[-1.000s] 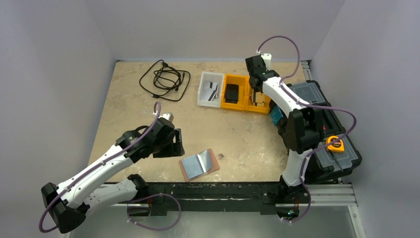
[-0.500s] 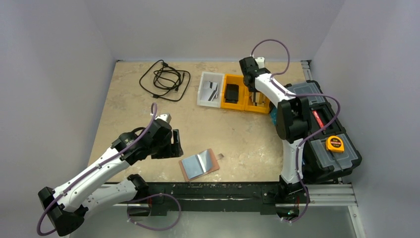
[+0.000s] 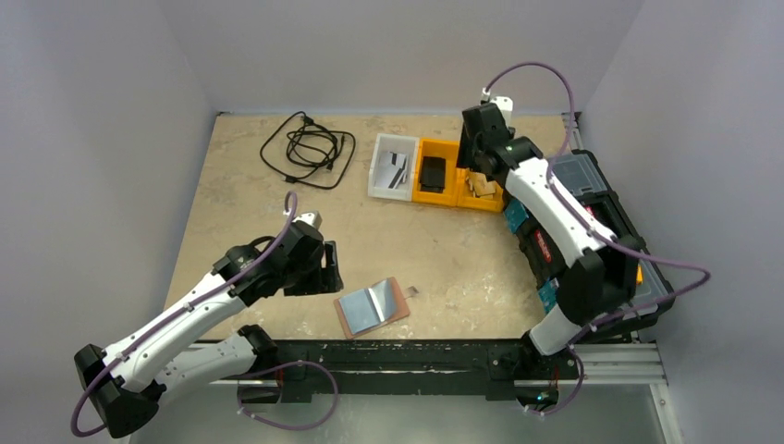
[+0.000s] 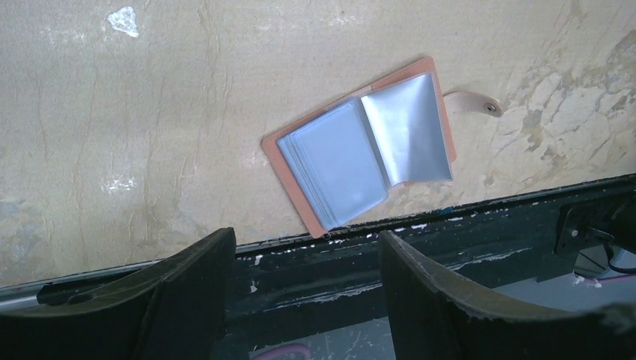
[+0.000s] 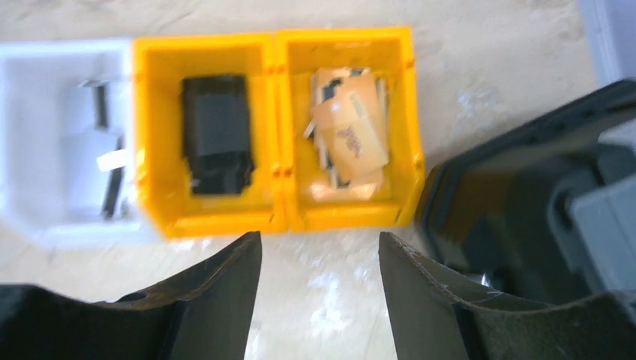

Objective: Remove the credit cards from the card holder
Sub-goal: Remove the credit card from the card holder.

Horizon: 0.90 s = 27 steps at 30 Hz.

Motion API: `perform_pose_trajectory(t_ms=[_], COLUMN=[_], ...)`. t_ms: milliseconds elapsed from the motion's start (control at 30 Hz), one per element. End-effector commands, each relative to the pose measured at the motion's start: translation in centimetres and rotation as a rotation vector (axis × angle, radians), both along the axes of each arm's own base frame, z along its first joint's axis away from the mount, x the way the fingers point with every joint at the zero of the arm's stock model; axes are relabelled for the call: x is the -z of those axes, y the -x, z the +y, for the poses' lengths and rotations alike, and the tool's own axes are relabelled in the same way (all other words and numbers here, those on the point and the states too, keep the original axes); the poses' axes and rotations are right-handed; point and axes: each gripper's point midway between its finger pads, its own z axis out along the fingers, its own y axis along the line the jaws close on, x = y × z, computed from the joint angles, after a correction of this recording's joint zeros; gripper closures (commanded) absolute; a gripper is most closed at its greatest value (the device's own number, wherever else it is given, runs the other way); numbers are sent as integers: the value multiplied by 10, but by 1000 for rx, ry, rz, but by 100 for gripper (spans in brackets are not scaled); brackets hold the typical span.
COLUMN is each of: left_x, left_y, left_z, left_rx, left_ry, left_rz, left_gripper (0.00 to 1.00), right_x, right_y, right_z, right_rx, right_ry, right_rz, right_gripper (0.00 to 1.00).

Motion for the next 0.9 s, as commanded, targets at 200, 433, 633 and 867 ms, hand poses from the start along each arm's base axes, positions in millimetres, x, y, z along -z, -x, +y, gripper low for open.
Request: perform_pose_trajectory(t_ms=[200, 433, 633, 867], left_x=[13, 27, 38, 41], left_y=[-3, 0, 2, 0], left_z=[6, 27, 49, 55], left_rx=[-67, -185, -291, -334], left_ry=[-7, -61, -99, -61], left_rz=[2, 21, 55, 89], left_gripper=[30, 30, 30, 30], right_x=[-1, 30, 63, 108], right_y=[119, 203, 260, 299], right_z=[135, 199, 247, 282], right_rx=[-422, -603, -728, -808], right_ry=[-398, -501, -480, -298], right_rz=[-4, 91, 189, 240], right_gripper=[47, 48, 48, 48])
